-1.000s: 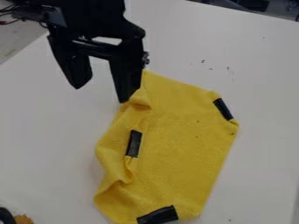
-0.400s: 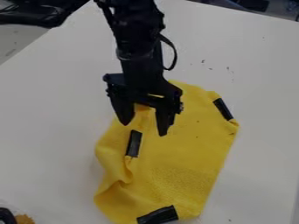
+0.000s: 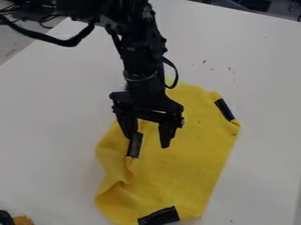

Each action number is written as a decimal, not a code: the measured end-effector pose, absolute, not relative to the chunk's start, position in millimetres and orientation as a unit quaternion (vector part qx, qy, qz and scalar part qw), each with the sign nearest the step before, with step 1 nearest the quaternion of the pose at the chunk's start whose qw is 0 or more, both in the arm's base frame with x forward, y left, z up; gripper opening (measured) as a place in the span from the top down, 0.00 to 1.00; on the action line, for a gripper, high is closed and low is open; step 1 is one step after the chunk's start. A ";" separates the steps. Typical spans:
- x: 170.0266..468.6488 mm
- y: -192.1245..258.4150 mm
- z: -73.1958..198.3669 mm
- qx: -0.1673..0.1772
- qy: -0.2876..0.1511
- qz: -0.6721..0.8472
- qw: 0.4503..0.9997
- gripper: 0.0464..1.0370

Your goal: Unfold the cloth from top right to bottom left

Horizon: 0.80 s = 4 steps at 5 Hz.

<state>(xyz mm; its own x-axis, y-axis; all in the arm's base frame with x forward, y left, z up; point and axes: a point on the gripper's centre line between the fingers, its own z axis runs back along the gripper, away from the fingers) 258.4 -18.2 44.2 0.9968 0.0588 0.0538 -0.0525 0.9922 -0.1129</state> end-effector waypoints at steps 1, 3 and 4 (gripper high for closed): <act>259.8 -13.4 37.1 -0.068 -0.023 0.026 0.997 0.04; 261.6 3.0 33.7 -0.074 -0.022 0.038 0.996 0.04; 261.0 1.8 26.8 -0.087 -0.023 0.041 0.995 0.04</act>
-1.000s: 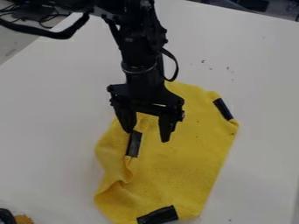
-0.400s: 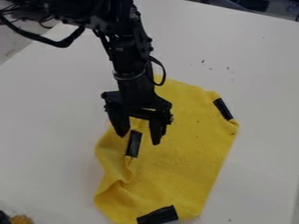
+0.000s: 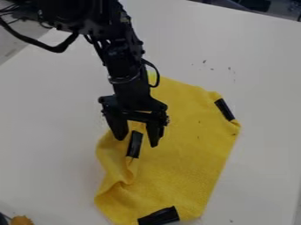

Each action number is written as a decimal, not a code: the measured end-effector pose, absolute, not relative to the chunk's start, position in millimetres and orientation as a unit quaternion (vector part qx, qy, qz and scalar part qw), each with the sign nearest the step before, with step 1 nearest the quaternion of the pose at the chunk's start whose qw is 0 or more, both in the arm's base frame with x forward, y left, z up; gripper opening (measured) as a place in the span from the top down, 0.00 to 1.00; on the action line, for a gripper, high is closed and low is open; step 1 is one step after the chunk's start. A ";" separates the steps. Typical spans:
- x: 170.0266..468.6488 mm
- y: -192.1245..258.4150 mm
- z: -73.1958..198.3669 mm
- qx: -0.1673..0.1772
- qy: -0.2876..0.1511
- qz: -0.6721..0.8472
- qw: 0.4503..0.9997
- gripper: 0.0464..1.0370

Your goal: Unfold the cloth from top right to bottom left

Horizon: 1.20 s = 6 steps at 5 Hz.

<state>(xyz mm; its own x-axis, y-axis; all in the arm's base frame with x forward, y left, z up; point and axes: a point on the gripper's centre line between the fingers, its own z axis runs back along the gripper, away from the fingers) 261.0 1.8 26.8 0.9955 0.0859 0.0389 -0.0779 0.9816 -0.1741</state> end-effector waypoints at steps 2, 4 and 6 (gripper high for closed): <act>261.4 0.1 16.6 -0.109 -0.030 0.045 0.993 0.06; 260.9 -0.6 11.1 -0.117 -0.023 0.044 0.992 0.16; 260.8 1.8 11.1 -0.118 -0.024 0.048 0.992 0.76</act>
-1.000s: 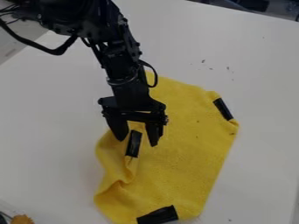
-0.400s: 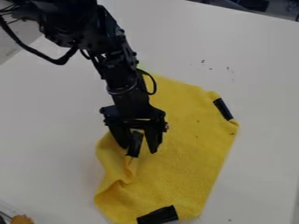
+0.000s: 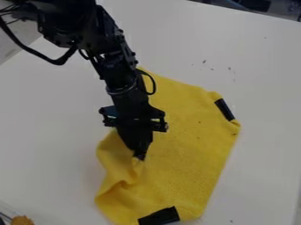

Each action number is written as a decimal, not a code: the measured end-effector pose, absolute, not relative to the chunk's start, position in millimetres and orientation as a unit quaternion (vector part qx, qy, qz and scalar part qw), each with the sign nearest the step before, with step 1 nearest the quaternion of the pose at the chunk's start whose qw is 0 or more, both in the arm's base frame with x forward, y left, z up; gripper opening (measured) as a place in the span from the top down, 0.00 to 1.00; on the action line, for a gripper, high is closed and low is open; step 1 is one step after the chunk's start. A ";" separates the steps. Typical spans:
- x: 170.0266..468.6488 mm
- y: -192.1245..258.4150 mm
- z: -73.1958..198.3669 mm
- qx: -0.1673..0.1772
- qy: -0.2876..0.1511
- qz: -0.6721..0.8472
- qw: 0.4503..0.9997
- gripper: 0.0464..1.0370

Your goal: Unfold the cloth from top right to bottom left

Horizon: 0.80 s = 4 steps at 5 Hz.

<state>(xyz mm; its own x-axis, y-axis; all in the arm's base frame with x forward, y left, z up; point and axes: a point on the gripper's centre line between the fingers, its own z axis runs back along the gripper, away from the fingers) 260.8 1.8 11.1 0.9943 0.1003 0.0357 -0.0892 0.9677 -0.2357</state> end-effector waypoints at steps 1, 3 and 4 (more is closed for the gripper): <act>262.3 2.1 11.2 -0.117 -0.028 0.052 0.991 0.93; 263.0 3.0 20.1 -0.106 -0.002 0.046 0.993 0.99; 263.1 5.0 72.1 -0.077 -0.017 0.075 0.994 0.99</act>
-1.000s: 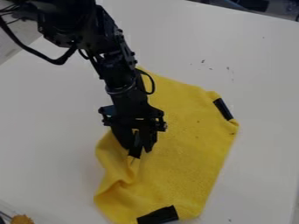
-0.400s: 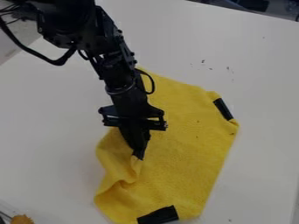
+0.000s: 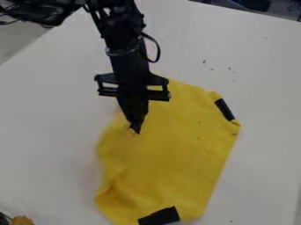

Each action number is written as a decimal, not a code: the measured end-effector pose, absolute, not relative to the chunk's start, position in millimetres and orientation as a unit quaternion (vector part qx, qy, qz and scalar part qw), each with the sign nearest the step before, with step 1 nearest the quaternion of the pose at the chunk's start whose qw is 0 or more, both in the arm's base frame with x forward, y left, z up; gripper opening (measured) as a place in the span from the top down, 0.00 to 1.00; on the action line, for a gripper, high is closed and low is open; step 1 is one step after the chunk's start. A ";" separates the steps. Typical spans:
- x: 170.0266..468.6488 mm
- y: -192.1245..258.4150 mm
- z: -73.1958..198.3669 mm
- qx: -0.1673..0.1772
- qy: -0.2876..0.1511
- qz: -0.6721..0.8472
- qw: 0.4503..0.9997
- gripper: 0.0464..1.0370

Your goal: Unfold the cloth from top right to bottom left

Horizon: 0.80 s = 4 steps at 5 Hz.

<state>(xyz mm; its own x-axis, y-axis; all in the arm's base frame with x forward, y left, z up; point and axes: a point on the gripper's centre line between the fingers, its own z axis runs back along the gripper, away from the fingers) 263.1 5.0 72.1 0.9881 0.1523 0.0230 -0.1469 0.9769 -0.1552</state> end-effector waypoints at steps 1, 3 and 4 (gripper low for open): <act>253.2 22.8 97.6 -0.056 -0.055 0.109 0.991 0.99; 219.7 86.4 77.0 -0.058 -0.103 0.162 0.980 0.99; 216.3 107.3 57.8 -0.053 -0.097 0.153 0.982 0.99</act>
<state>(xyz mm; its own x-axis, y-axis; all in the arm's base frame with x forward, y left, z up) 216.3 107.3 57.8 0.9339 0.3116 0.1751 -0.2911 0.9474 -0.1332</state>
